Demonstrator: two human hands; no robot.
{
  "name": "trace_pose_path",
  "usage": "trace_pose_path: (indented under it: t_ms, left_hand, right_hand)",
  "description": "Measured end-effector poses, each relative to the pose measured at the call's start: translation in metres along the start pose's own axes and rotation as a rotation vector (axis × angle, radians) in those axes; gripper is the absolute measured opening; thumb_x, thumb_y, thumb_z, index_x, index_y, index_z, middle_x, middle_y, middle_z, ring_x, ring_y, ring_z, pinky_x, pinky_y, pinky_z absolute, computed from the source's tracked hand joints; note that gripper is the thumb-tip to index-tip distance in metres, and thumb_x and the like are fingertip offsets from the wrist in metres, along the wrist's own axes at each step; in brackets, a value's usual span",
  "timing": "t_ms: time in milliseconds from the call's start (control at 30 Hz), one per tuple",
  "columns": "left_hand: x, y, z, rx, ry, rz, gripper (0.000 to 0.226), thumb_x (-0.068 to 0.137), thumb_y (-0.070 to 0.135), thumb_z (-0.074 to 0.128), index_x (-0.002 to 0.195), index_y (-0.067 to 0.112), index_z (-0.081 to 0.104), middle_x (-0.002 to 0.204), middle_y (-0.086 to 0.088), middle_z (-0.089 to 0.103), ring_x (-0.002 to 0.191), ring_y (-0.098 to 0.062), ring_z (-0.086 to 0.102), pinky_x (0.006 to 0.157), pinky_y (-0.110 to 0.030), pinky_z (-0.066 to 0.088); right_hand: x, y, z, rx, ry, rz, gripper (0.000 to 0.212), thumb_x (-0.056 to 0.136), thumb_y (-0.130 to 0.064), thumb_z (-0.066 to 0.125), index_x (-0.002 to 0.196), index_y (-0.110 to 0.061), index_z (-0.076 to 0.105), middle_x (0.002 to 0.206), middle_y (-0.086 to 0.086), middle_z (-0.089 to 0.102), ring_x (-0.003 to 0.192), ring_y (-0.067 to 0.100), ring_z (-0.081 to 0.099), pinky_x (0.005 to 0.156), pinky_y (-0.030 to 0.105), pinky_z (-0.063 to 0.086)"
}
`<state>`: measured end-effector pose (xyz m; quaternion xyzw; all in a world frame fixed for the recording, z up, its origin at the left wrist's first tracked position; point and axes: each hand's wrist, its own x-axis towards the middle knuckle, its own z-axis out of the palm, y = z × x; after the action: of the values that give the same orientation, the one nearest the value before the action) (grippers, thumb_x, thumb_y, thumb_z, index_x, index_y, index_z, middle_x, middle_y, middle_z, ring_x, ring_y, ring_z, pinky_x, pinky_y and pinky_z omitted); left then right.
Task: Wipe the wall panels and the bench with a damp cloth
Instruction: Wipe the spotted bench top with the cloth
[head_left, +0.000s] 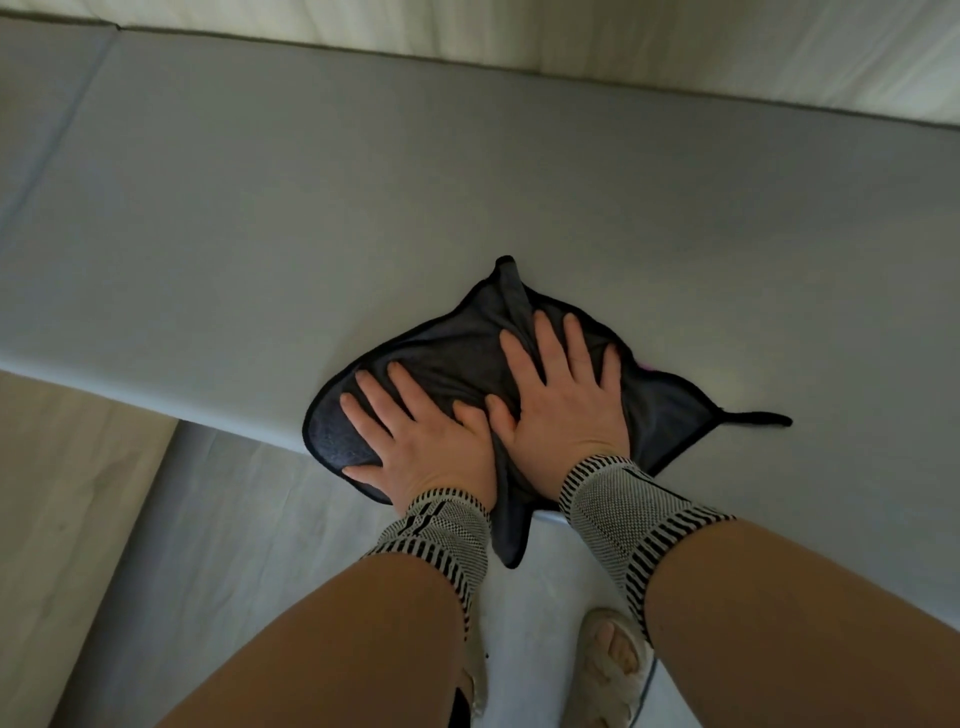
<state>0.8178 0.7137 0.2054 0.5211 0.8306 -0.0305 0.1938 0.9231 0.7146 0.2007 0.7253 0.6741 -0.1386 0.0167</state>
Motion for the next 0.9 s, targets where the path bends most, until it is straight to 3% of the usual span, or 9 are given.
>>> trace_pose_path:
  t_ms: [100,233,367,567,667,767,900]
  left_hand:
    - [-0.02,0.012,0.009,0.05,-0.021,0.046,0.075,0.094,0.045,0.022,0.157,0.017,-0.005,0.165,-0.006,-0.013,0.15,-0.027,-0.014,0.113,-0.07,0.006]
    - [-0.039,0.025,0.017,0.129,-0.065,0.218,0.088,0.077,0.051,-0.004,0.157,0.016,-0.008,0.164,-0.007,-0.015,0.15,-0.027,-0.016,0.115,-0.063,-0.005]
    - [-0.03,0.026,0.011,0.309,-0.119,0.467,0.089,0.073,0.053,-0.012,0.154,0.016,-0.02,0.161,-0.003,-0.028,0.148,-0.025,-0.024,0.116,-0.06,-0.01]
    - [0.013,0.031,-0.002,0.411,-0.117,0.792,0.091,0.081,0.059,0.005,0.158,0.012,0.01,0.164,-0.003,-0.014,0.151,-0.023,-0.013,0.116,-0.057,-0.011]
    - [0.035,0.047,-0.007,0.394,-0.091,0.801,0.09,0.081,0.061,0.005,0.158,0.015,0.007,0.165,-0.002,-0.012,0.152,-0.023,-0.011,0.119,-0.056,-0.007]
    - [0.061,0.068,-0.01,0.35,-0.049,0.723,0.091,0.076,0.064,-0.002,0.157,0.024,-0.009,0.164,0.001,-0.019,0.15,-0.024,-0.017,0.118,-0.057,-0.008]
    - [0.095,0.099,-0.017,0.264,-0.004,0.604,0.087,0.079,0.069,0.009,0.156,0.033,-0.009,0.164,0.002,-0.017,0.149,-0.027,-0.019,0.116,-0.064,-0.006]
  right_hand:
    - [-0.015,0.024,-0.001,0.017,0.008,0.013,0.069,0.086,-0.058,0.031,0.145,-0.023,0.042,0.153,0.012,0.037,0.141,0.036,0.029,0.109,0.058,0.012]
    - [-0.034,0.056,-0.004,0.006,0.008,0.049,0.072,0.085,-0.058,0.033,0.145,-0.018,0.042,0.152,0.016,0.037,0.141,0.038,0.031,0.109,0.062,0.021]
    - [-0.04,0.069,-0.006,-0.007,-0.016,0.052,0.075,0.084,-0.056,0.035,0.145,-0.014,0.04,0.152,0.018,0.036,0.14,0.039,0.032,0.109,0.06,0.017]
    - [-0.012,0.077,-0.013,-0.028,-0.045,-0.021,0.078,0.079,-0.059,0.039,0.144,-0.015,0.045,0.151,0.016,0.039,0.14,0.037,0.033,0.11,0.058,0.016]
    - [0.019,0.08,-0.023,-0.02,-0.058,-0.006,0.081,0.081,-0.061,0.031,0.15,-0.018,0.035,0.157,0.013,0.029,0.145,0.034,0.022,0.114,0.057,0.012]
    - [0.055,0.083,-0.035,-0.026,-0.028,0.022,0.084,0.084,-0.063,0.019,0.156,-0.022,0.007,0.163,0.009,0.004,0.149,0.03,-0.002,0.116,0.055,-0.002]
    - [0.098,0.088,-0.049,-0.033,-0.037,0.073,0.081,0.092,-0.063,0.022,0.154,-0.023,-0.01,0.162,0.007,-0.014,0.148,0.029,-0.016,0.117,0.054,-0.007]
